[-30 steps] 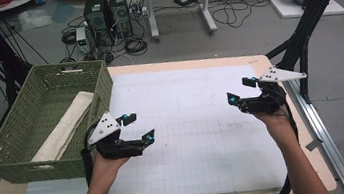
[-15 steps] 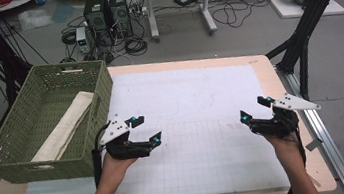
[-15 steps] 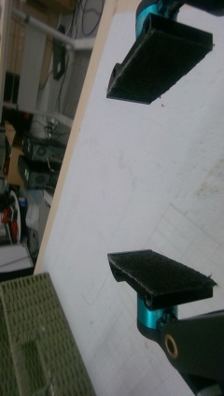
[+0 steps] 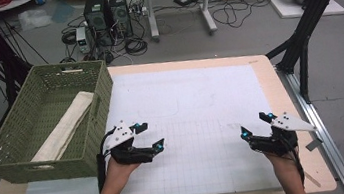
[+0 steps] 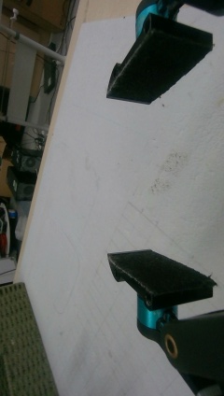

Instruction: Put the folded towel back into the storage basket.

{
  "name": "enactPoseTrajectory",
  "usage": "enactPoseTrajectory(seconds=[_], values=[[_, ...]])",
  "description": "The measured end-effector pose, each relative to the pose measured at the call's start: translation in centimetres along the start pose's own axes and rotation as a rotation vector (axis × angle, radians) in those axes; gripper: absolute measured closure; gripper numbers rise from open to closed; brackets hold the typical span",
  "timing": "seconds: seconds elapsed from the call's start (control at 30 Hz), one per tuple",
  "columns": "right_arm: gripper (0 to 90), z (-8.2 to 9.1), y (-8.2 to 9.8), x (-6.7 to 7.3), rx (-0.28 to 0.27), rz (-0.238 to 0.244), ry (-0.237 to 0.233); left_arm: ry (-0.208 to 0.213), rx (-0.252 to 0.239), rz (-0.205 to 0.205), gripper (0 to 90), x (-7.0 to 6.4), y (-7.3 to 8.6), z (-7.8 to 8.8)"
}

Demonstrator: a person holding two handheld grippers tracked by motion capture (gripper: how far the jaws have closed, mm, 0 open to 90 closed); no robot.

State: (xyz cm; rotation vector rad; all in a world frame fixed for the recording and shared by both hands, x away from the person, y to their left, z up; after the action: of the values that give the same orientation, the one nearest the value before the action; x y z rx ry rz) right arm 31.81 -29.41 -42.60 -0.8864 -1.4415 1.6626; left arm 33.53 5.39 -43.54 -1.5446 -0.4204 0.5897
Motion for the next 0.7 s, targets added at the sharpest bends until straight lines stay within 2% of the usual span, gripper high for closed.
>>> enactPoseTrajectory(seconds=[0.17,0.43,0.7], values=[[16.4,-0.17,0.49,0.33,0.024,0.025,-0.011,-0.001,0.003,-0.003,18.0,-0.07,0.19,0.10],[16.4,0.15,0.59,0.23,0.023,0.005,-0.001,-0.003,0.006,-0.005,18.1,-0.11,0.25,0.17],[16.4,0.13,0.52,0.07,0.016,0.010,-0.001,-0.010,0.005,-0.008,18.1,-0.07,0.21,0.24]])
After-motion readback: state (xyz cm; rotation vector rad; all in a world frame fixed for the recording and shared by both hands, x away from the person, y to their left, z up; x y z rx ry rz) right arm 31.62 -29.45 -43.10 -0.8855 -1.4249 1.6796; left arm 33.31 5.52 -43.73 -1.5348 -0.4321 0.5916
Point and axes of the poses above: each handheld gripper's, and its own axes: z roughly backward along the jaws, y roughly out of its underside, x roughly to its left, the point moved 7 cm from there along -z, roughly forward along the jaws, and after that the axes turned 14 degrees about -x, right-handed, at the moved point
